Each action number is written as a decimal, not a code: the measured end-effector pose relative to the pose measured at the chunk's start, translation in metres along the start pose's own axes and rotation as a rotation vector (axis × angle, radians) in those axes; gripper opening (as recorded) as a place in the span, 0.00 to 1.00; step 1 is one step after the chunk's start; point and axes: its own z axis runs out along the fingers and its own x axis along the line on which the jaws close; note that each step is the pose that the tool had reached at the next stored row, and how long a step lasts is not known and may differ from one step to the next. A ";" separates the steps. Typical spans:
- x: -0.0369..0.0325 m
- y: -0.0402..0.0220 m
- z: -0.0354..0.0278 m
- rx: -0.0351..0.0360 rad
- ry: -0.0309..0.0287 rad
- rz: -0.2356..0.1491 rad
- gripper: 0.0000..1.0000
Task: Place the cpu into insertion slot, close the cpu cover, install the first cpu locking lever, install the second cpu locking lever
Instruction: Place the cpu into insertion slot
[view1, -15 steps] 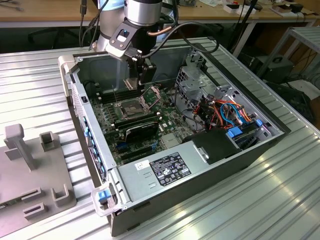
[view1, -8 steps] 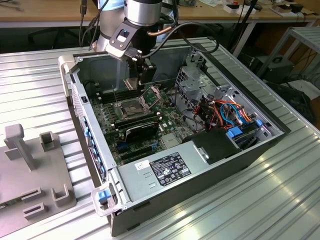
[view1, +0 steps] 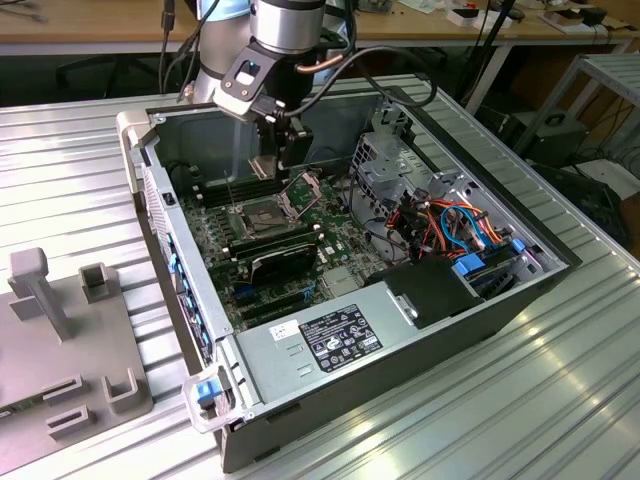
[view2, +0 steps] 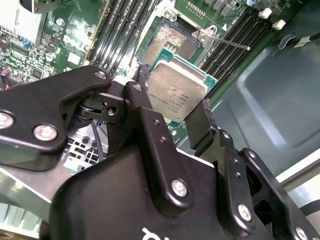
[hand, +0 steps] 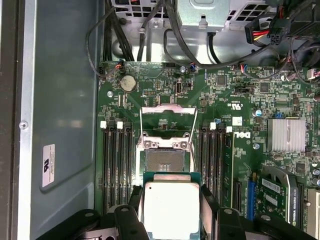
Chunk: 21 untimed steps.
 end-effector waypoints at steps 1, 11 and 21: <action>0.0003 0.0000 0.0005 0.0001 -0.0001 0.000 0.55; 0.0007 -0.0003 0.0072 0.0001 -0.0002 0.000 0.55; 0.0009 -0.0004 0.0131 0.0001 -0.0001 0.000 0.55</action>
